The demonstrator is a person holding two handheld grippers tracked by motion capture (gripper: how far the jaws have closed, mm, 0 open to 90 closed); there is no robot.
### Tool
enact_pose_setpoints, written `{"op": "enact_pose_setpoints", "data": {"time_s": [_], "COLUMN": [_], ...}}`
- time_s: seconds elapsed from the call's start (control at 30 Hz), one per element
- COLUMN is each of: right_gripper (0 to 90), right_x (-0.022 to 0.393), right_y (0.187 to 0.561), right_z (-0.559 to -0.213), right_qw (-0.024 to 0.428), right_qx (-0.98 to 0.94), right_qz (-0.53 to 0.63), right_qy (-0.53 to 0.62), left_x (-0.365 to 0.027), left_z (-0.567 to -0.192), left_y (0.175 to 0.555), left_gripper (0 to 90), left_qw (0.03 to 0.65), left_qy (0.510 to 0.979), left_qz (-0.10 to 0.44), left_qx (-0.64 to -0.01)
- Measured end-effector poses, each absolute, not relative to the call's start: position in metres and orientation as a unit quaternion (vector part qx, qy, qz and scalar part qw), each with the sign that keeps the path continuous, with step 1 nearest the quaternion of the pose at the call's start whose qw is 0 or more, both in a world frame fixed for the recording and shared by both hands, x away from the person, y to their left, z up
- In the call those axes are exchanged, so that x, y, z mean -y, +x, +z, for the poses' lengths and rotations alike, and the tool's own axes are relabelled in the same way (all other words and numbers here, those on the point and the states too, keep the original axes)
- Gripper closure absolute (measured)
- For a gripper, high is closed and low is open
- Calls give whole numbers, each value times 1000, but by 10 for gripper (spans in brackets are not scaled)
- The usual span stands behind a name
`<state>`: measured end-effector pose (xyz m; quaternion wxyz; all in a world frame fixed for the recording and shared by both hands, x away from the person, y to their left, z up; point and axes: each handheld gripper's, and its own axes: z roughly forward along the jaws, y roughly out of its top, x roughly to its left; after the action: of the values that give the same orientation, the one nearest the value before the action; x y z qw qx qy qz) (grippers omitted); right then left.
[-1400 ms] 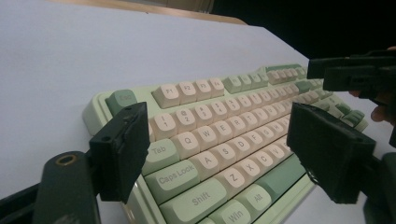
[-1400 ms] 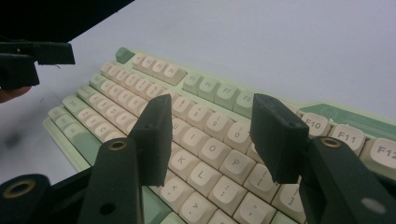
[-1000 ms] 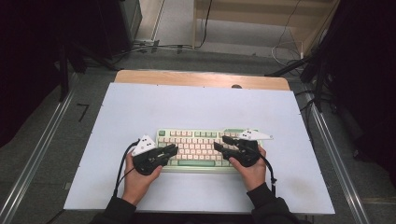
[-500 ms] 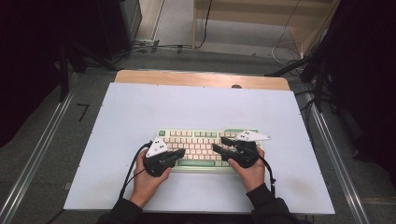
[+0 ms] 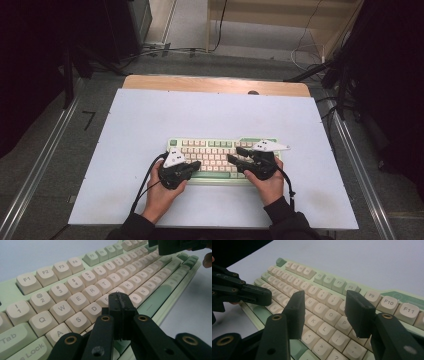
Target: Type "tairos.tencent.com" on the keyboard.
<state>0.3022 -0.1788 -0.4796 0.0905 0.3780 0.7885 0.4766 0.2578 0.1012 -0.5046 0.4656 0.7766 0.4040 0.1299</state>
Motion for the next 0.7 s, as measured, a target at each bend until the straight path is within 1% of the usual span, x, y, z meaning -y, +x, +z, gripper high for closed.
{"op": "enact_pose_setpoints", "data": {"time_s": [0.1, 0.17, 0.2, 0.33, 0.37, 0.4, 0.5, 0.53, 0.6, 0.7], "right_gripper": [491, 492, 492, 492, 493, 493, 493, 493, 493, 493], "right_x": [178, 179, 179, 180, 181, 181, 180, 180, 180, 180], "right_y": [302, 302, 302, 303, 303, 303, 302, 302, 302, 303], "right_z": [-480, -480, -480, -479, -479, -479, -479, -479, -479, -479], "right_qw": [90, 90, 90, 91, 91, 91, 91, 91, 91, 90], "right_qx": [-789, -789, -788, -786, -786, -786, -786, -786, -788, -787], "right_qz": [476, 476, 477, 480, 480, 479, 480, 480, 478, 479], "right_qy": [378, 378, 379, 379, 380, 380, 379, 378, 378, 378], "left_x": [-101, -104, -106, -117, -119, -122, -128, -129, -131, -133], "left_z": [-504, -501, -499, -488, -486, -485, -483, -482, -482, -482], "left_y": [258, 258, 257, 257, 258, 258, 260, 261, 262, 263], "left_gripper": [900, 900, 878, 681, 614, 526, 374, 336, 304, 279], "left_qw": [460, 475, 486, 541, 553, 563, 576, 576, 575, 572], "left_qy": [780, 771, 764, 720, 707, 695, 672, 669, 666, 664], "left_qz": [128, 126, 123, 126, 127, 133, 143, 146, 152, 160], "left_qx": [-405, -406, -407, -417, -422, -427, -442, -446, -450, -455]}}
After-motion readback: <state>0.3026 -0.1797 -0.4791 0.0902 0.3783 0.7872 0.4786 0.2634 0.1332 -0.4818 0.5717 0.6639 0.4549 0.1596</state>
